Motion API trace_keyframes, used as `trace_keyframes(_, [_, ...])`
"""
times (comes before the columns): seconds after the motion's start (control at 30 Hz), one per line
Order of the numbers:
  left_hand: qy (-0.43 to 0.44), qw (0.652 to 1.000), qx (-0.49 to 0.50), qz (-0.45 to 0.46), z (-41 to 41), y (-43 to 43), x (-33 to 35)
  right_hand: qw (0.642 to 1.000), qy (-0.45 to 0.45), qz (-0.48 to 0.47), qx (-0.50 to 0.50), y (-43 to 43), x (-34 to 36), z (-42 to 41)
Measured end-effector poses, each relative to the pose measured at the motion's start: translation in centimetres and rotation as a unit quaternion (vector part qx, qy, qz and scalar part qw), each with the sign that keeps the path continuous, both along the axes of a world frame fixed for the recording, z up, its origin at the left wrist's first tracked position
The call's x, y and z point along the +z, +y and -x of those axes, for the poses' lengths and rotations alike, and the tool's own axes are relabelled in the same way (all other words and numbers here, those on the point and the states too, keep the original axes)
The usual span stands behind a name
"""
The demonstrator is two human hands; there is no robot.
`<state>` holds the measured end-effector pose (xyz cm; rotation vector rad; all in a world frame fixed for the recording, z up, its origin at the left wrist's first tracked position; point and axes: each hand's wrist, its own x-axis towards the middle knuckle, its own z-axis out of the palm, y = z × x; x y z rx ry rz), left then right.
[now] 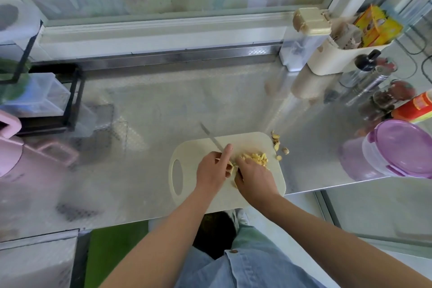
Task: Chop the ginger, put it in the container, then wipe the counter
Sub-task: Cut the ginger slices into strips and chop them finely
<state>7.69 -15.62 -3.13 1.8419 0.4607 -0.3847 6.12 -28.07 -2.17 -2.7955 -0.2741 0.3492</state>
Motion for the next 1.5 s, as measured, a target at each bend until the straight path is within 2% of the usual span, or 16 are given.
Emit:
trace_keyframes(0.07, [0.002,1.000,0.001,-0.029,-0.5,-0.3,0.1,0.998,-0.009,0.023,0.050,0.0,0.2,0.2])
trace_keyframes(0.17, [0.032,0.994,0.028,-0.101,-0.8,-0.1,0.1,0.995,0.010,-0.008,0.096,-1.0,0.4,0.4])
trace_keyframes(0.3, [0.052,0.996,0.068,-0.040,-0.8,0.6,-0.3,0.977,0.060,-0.204,0.009,-2.7,-0.3,0.1])
trace_keyframes(0.37, [0.066,0.994,0.089,-0.016,-0.9,0.6,-0.1,0.962,0.101,-0.250,0.034,-2.7,-0.3,0.0])
trace_keyframes(0.47, [0.059,0.990,0.125,0.016,-1.0,0.5,0.7,0.962,0.158,-0.212,0.075,-2.4,-0.8,0.0])
trace_keyframes(0.57, [0.054,0.990,0.129,-0.006,-0.8,0.8,1.2,0.970,0.148,-0.194,-0.002,-3.0,-1.5,-0.5])
trace_keyframes(0.63, [0.052,0.989,0.135,-0.006,-0.8,1.2,1.0,0.973,0.132,-0.187,-0.016,-3.3,-1.4,-0.4])
trace_keyframes(0.77, [0.052,0.986,0.156,0.015,-0.9,1.5,0.8,0.966,0.136,-0.197,0.097,-2.5,-0.6,0.1])
trace_keyframes(0.9, [0.036,0.990,0.133,0.014,-0.9,1.6,1.0,0.977,0.137,-0.166,-0.004,-3.0,-1.5,-0.8])
trace_keyframes(1.03, [0.027,0.992,0.124,-0.005,-1.0,1.5,1.3,0.962,0.133,-0.204,0.123,-1.6,-0.4,-0.8])
trace_keyframes(1.1, [0.021,0.992,0.120,-0.007,-1.0,1.3,1.4,0.960,0.147,-0.191,0.143,-1.3,-0.6,-0.9])
trace_keyframes(1.23, [0.006,0.996,0.085,-0.041,-0.8,1.5,1.6,0.964,0.176,-0.198,0.008,-1.9,-1.7,-2.1])
trace_keyframes(1.3, [-0.012,0.996,0.062,-0.061,-0.7,1.6,1.3,0.922,0.222,-0.303,-0.088,-1.4,-1.0,-2.6])
trace_keyframes(1.37, [-0.034,0.995,0.039,-0.080,-0.6,1.3,1.3,0.848,0.285,-0.407,-0.182,-0.5,0.2,-3.2])
trace_keyframes(1.43, [-0.069,0.993,0.017,-0.097,-0.6,0.7,1.7,0.785,0.334,-0.459,-0.249,0.4,1.5,-3.7])
trace_keyframes(1.5, [-0.103,0.988,-0.007,-0.119,-0.6,0.2,2.3,0.750,0.378,-0.472,-0.270,0.6,2.3,-4.0])
